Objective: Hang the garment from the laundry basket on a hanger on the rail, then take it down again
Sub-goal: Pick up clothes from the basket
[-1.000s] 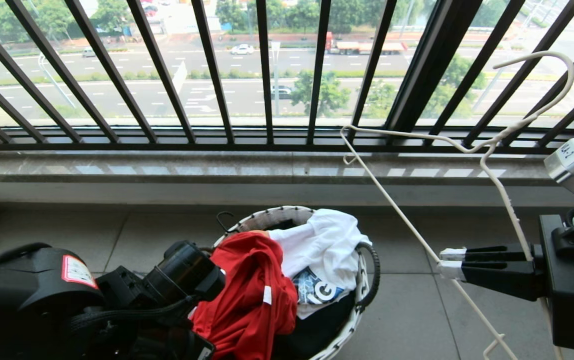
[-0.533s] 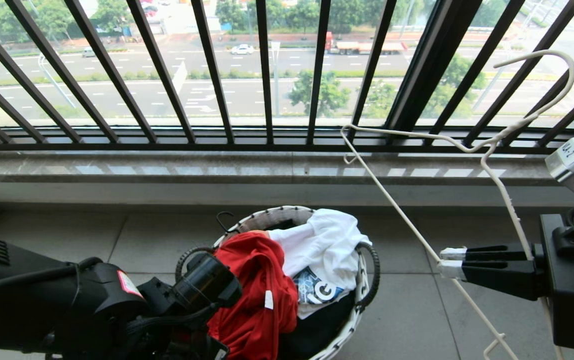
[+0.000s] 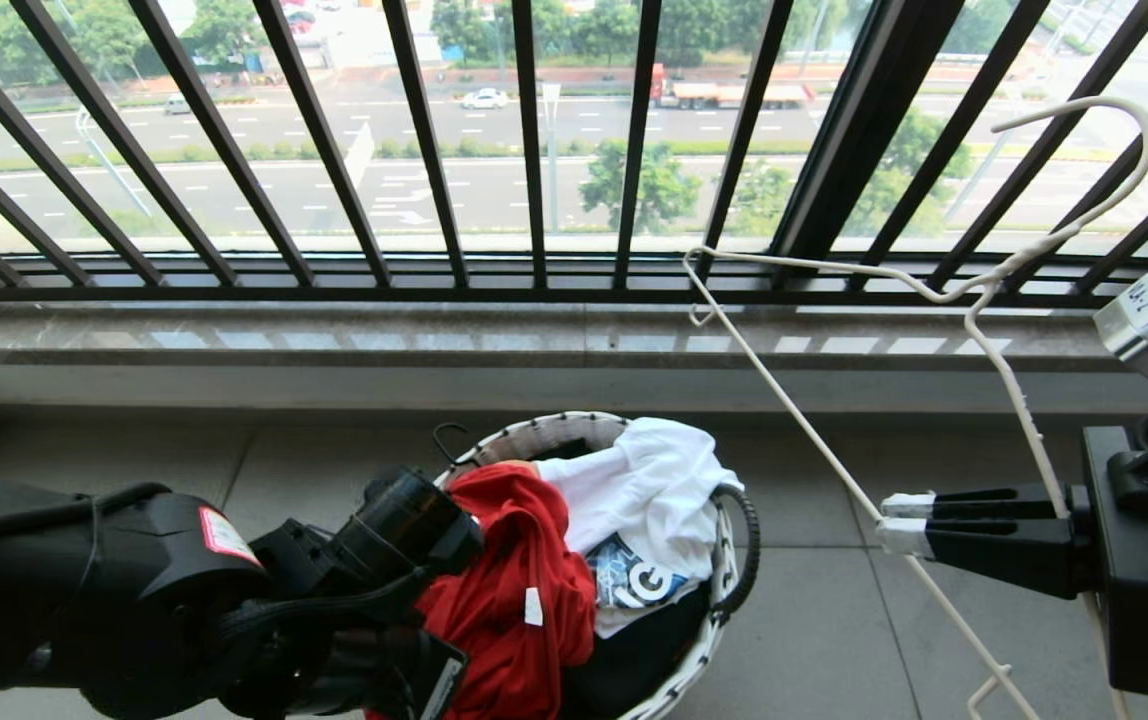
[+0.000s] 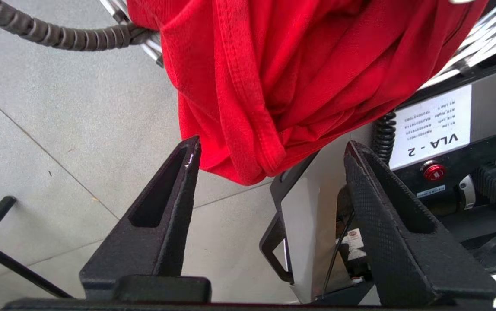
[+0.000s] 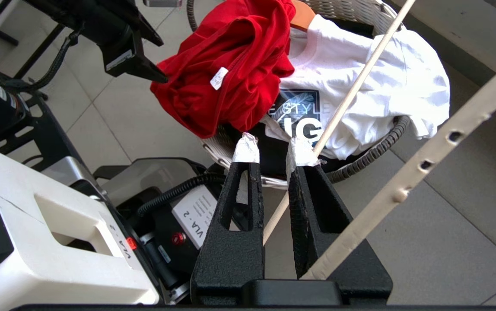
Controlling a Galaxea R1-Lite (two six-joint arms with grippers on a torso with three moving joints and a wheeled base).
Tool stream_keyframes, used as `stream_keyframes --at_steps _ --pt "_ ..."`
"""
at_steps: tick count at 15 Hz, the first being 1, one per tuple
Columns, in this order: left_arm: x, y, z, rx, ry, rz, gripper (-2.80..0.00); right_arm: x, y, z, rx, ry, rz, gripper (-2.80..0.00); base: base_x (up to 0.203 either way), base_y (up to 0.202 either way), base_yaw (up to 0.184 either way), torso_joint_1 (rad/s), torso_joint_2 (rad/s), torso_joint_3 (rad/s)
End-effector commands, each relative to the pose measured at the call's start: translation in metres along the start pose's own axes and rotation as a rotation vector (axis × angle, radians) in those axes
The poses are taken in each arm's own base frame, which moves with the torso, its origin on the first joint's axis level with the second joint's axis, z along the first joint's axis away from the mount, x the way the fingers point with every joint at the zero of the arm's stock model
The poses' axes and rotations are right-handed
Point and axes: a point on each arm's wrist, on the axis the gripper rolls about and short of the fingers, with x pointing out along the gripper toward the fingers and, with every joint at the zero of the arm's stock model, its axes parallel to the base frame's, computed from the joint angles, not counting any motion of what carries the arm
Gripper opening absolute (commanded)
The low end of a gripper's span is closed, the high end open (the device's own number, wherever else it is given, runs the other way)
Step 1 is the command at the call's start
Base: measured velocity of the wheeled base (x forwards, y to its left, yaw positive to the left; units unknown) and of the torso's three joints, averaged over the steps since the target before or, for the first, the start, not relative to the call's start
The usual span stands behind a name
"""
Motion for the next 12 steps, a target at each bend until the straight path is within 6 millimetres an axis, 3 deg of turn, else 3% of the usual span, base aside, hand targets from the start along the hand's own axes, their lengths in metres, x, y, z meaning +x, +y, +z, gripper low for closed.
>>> stream_keyframes --at_steps 1,7,12 --pt "-0.017 0.001 0.019 -0.017 -0.091 -0.015 0.0 0.0 0.0 0.0 -0.001 -0.001 0.001 -2.8 0.0 0.0 0.0 0.0 0.0 0.0" --pt "-0.055 0.011 0.068 0.067 -0.169 -0.007 0.0 0.0 -0.006 0.001 0.006 -0.013 -0.029 -2.8 0.0 0.0 0.0 0.0 0.0 0.0" --pt "-0.046 0.05 0.073 0.35 -0.15 -0.158 0.0 0.014 -0.013 -0.002 0.026 0.033 -0.041 -2.8 0.0 0.0 0.0 0.0 0.0 0.0"
